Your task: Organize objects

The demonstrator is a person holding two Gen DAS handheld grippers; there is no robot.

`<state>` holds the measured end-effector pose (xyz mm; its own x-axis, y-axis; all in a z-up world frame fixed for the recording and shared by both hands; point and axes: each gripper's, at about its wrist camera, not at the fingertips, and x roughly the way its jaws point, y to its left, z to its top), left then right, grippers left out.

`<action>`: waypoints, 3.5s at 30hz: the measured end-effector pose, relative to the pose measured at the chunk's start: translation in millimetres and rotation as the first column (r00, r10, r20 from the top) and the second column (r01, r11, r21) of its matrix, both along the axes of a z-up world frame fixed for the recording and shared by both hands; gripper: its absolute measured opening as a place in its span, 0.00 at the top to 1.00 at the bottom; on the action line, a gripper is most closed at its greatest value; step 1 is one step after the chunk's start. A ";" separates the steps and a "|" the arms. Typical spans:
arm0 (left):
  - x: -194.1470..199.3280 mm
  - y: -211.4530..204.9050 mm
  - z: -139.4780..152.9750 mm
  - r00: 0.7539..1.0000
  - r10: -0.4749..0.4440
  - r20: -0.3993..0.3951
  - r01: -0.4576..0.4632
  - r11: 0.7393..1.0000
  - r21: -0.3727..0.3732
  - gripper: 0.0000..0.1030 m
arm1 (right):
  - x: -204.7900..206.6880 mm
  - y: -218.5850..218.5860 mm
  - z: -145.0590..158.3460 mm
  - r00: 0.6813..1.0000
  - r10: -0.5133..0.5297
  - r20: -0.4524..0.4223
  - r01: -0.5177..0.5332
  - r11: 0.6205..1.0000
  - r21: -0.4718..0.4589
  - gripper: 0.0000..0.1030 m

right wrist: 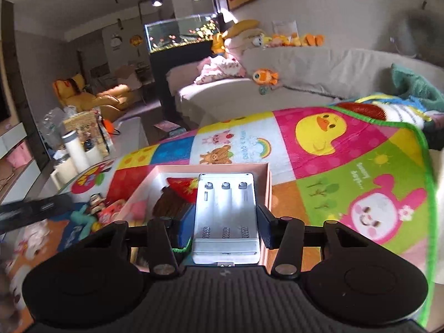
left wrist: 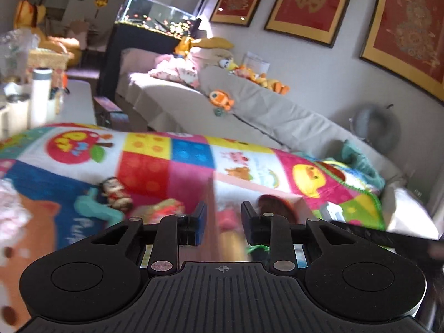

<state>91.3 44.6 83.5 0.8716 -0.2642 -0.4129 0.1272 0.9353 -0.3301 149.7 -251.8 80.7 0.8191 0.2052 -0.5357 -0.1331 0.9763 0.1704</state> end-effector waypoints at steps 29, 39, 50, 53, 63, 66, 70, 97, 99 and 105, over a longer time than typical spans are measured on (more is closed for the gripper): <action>-2.8 120.1 -91.7 0.985 0.144 -0.091 -0.156 0.978 -0.141 0.76 | 104.2 259.8 -17.7 0.957 0.148 -0.250 -0.173 0.982 -0.081 0.27; -1.2 142.8 -95.2 0.963 0.235 -0.135 -0.261 0.936 -0.236 0.76 | 151.9 325.6 -55.3 0.918 0.242 -0.313 -0.290 0.950 -0.115 0.54; -2.3 159.9 -95.9 0.942 0.282 -0.183 -0.325 0.903 -0.282 0.78 | 72.0 266.8 -14.8 0.817 0.421 -0.395 -0.512 0.844 -0.159 0.53; 4.2 146.0 -94.4 0.969 0.179 -0.169 -0.217 0.946 -0.242 0.78 | 95.3 248.2 3.6 0.909 0.293 -0.296 -0.353 0.920 -0.172 0.42; 0.4 152.3 -98.8 0.967 0.187 -0.171 -0.230 0.929 -0.289 0.78 | 114.3 270.1 -44.2 0.910 0.205 -0.360 -0.322 0.898 -0.301 0.59; 0.8 154.8 -98.7 0.966 0.189 -0.179 -0.237 0.922 -0.306 0.78 | 73.4 268.9 -41.3 0.881 0.295 -0.371 -0.419 0.851 -0.317 0.61; 0.7 152.3 -97.7 0.972 0.159 -0.172 -0.206 0.930 -0.305 0.78 | 14.7 252.8 -34.7 0.842 0.385 -0.378 -0.504 0.811 -0.297 0.61; -94.4 69.1 -28.1 0.985 -0.031 -0.169 0.062 0.982 0.177 0.78 | -67.8 71.3 -80.1 0.979 0.103 -0.177 -0.134 0.976 -0.174 0.00; -101.0 57.7 -36.5 0.977 -0.100 -0.191 0.141 0.967 0.215 0.78 | -65.9 70.2 -80.7 0.979 0.099 -0.176 -0.128 0.979 -0.161 0.00; -93.8 32.1 -56.1 0.975 -0.112 -0.193 0.175 0.922 0.345 0.75 | -67.0 69.9 -83.8 0.980 0.096 -0.175 -0.126 0.978 -0.168 0.00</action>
<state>-2.5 76.7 27.4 0.7461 -0.1889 -0.6385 0.2415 0.9704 -0.0050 82.7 -181.9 -3.0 0.6939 0.1796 -0.6973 -0.2272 0.9735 0.0247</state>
